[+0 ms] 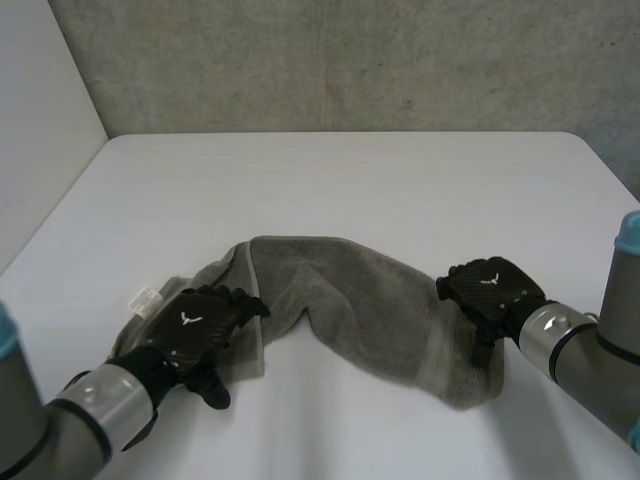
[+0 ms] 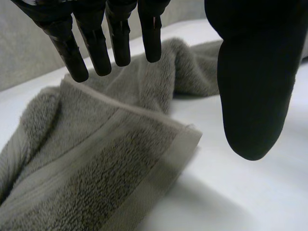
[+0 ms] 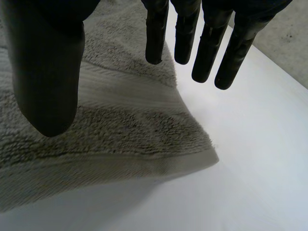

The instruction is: Fold the laundry

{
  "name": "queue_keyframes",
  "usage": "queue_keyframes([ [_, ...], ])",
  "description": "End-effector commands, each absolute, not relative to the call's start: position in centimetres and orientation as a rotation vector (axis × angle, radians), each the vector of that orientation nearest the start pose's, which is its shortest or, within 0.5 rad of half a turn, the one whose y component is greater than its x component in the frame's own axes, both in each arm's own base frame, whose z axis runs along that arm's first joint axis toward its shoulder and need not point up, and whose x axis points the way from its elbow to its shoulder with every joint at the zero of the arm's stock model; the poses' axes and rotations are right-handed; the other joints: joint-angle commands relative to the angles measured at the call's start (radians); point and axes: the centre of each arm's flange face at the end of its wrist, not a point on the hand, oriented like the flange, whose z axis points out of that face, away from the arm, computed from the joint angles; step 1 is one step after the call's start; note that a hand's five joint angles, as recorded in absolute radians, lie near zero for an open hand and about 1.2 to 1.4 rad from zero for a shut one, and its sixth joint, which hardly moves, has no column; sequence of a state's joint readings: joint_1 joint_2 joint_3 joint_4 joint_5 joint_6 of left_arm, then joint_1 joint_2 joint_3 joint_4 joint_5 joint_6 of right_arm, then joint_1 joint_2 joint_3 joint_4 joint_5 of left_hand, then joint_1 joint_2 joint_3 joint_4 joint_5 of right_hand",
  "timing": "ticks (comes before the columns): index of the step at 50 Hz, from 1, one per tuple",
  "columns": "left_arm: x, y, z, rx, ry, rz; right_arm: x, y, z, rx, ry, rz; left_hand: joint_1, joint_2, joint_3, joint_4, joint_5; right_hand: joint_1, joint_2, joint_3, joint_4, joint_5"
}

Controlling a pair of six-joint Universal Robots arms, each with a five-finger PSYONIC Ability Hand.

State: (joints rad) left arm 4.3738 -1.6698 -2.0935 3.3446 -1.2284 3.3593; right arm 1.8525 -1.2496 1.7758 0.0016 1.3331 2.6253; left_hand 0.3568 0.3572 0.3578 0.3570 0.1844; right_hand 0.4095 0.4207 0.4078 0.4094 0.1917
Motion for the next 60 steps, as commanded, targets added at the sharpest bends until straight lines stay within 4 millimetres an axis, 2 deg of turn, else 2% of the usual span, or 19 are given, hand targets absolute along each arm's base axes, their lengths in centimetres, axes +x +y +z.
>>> queue_keyframes([
  [1,-24.1,-19.1,13.9,1.002,2.736,-1.788,22.7,-23.7,15.1,-1.188,2.352,-1.545,0.048,0.047,0.047,0.047,0.045,-0.049,-0.060,-0.047,-0.048,-0.005],
  [9,-26.0,-19.4,13.4,0.860,2.807,-1.811,22.7,-23.7,14.9,-1.187,2.347,-1.555,0.045,0.044,0.044,0.044,0.042,-0.049,-0.060,-0.047,-0.048,-0.005],
  [16,-27.1,-20.1,13.2,0.780,2.719,-1.905,22.7,-23.6,14.6,-1.189,2.346,-1.558,0.048,0.047,0.047,0.047,0.045,-0.049,-0.060,-0.047,-0.048,-0.005],
  [30,-27.9,-21.0,12.8,0.710,2.666,-1.927,22.7,-23.6,14.5,-1.195,2.337,-1.569,0.056,0.056,0.055,0.056,0.054,-0.049,-0.060,-0.047,-0.048,-0.005],
  [35,-28.8,-21.4,12.9,0.708,2.648,-1.949,22.8,-23.5,14.4,-1.206,2.334,-1.573,0.059,0.059,0.058,0.059,0.057,-0.049,-0.060,-0.047,-0.048,-0.005],
  [49,-30.0,-21.0,13.2,0.662,2.678,-1.998,22.7,-23.5,14.2,-1.224,2.333,-1.578,0.065,0.065,0.064,0.065,0.063,-0.049,-0.060,-0.047,-0.048,-0.005],
  [55,-30.0,-21.4,12.6,0.617,2.650,-1.974,22.7,-23.5,14.0,-1.225,2.335,-1.574,0.065,0.065,0.064,0.065,0.063,-0.049,-0.060,-0.047,-0.048,-0.005],
  [60,-29.8,-22.0,11.3,0.570,2.625,-1.922,22.8,-23.4,14.0,-1.228,2.334,-1.572,0.062,0.062,0.061,0.062,0.060,-0.049,-0.060,-0.047,-0.048,-0.005],
])
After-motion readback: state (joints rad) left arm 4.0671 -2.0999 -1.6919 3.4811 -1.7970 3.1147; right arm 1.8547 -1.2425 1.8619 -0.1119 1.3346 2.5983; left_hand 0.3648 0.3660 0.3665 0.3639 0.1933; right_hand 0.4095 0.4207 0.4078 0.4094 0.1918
